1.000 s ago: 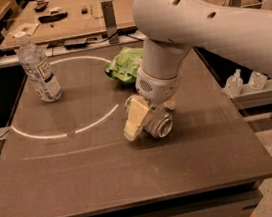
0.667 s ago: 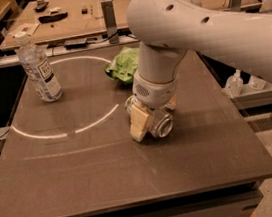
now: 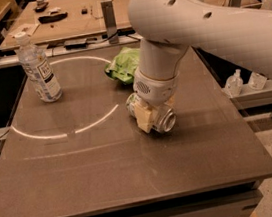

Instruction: Place 7up can upright

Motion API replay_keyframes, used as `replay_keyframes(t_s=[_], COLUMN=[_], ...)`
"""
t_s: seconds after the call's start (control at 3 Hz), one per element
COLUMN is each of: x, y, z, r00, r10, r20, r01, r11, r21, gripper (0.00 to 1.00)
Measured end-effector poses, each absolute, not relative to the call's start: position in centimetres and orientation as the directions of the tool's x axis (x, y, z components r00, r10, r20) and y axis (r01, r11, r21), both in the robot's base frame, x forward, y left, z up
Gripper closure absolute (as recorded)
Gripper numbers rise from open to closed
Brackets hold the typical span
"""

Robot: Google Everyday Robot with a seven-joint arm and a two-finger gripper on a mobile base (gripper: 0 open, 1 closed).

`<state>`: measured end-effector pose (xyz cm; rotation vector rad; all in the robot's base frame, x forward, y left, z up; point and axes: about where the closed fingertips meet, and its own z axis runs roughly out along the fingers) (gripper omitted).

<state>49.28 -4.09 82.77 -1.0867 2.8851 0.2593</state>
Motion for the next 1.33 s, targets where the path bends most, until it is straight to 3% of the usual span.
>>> replay_keyframes(t_s=[0.33, 1.33], x=[49.3, 49.1], y=[-4.1, -8.1], z=[82.8, 92.3], r00=[-0.752, -0.722], r10=[-0.651, -0.631], r20=[-0.103, -0.284], r01=[-0.659, -0.688], r11=[0.739, 0.7], r21=[0.139, 0.192], gripper=[1.0, 1.0])
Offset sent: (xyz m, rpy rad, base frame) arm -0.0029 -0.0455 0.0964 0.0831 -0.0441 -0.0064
